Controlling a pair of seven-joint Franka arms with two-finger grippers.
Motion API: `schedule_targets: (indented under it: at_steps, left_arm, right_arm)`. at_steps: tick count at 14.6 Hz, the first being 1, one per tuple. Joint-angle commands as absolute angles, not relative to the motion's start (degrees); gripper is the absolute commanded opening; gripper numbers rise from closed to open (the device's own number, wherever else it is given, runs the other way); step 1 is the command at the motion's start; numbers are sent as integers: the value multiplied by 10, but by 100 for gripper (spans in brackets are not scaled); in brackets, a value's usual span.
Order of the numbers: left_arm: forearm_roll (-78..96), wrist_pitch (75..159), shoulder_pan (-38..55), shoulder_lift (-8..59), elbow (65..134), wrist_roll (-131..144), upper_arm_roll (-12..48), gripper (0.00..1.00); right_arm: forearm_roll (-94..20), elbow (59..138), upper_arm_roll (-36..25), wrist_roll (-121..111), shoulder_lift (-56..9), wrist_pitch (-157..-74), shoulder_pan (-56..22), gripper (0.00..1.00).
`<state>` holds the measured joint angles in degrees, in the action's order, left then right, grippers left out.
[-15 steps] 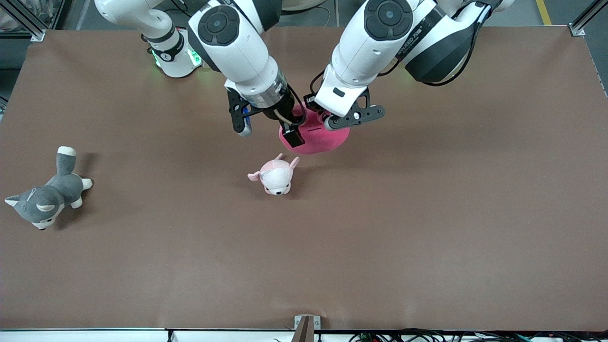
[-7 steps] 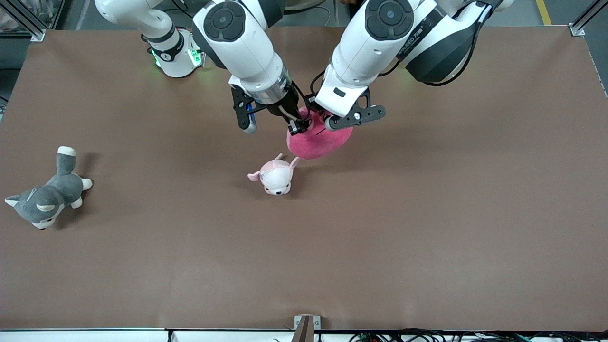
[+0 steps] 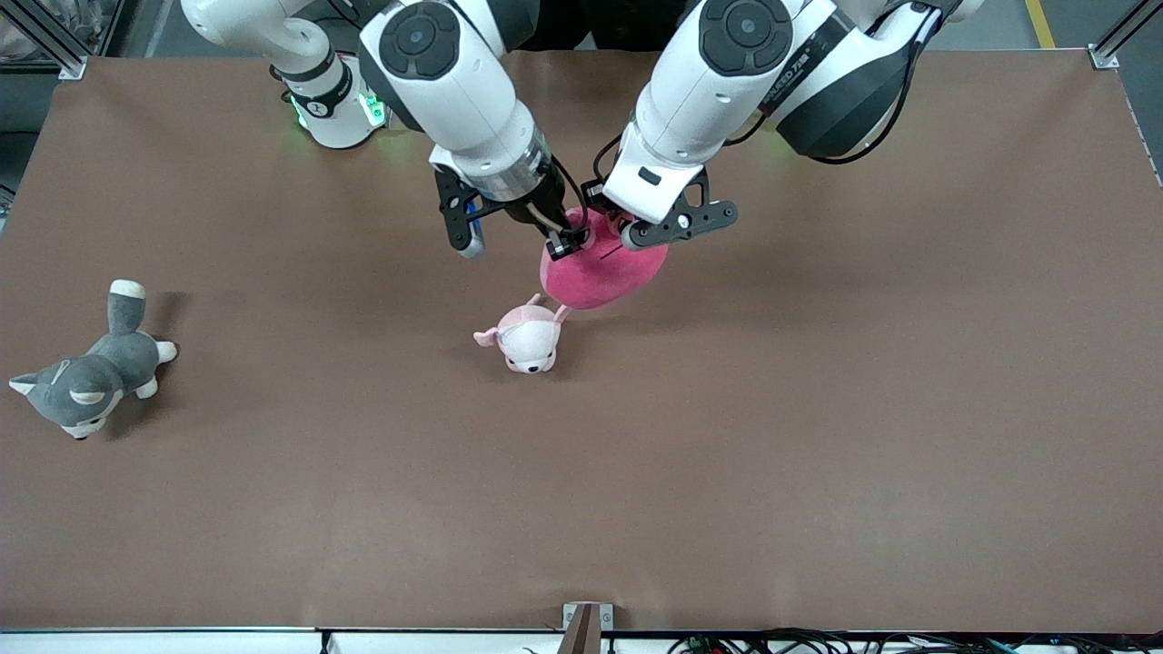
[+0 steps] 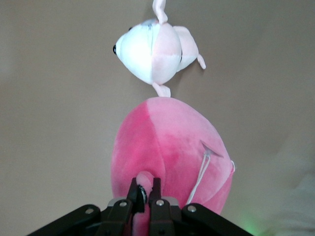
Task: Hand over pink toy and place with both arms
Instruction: 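Move the pink toy with the right gripper while the left gripper withdraws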
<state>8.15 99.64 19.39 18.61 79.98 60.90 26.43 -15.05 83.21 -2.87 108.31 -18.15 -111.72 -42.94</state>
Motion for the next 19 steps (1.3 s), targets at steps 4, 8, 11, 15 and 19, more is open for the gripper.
schedule_targets:
  at_steps: [4, 8, 11, 15, 19]
  left_arm:
    - [81, 993, 198, 185, 771, 610, 261, 100]
    - [71, 984, 175, 144, 771, 606, 261, 100]
    - [49, 969, 129, 99, 772, 558, 262, 100]
    - [45, 879, 42, 53, 773, 421, 261, 100]
    - [46, 809, -83, 12, 777, 252, 262, 100]
  right_arm:
    - [-162, 839, -30, 1029, -157, -1059, -386, 0]
    - [-159, 842, -31, 942, -149, -1008, -327, 0]
    - [-160, 844, -31, 843, -136, -954, -260, 0]
    - [-159, 915, -31, 717, -97, -936, -184, 1]
    - [-159, 988, -31, 593, -90, -951, -95, 1]
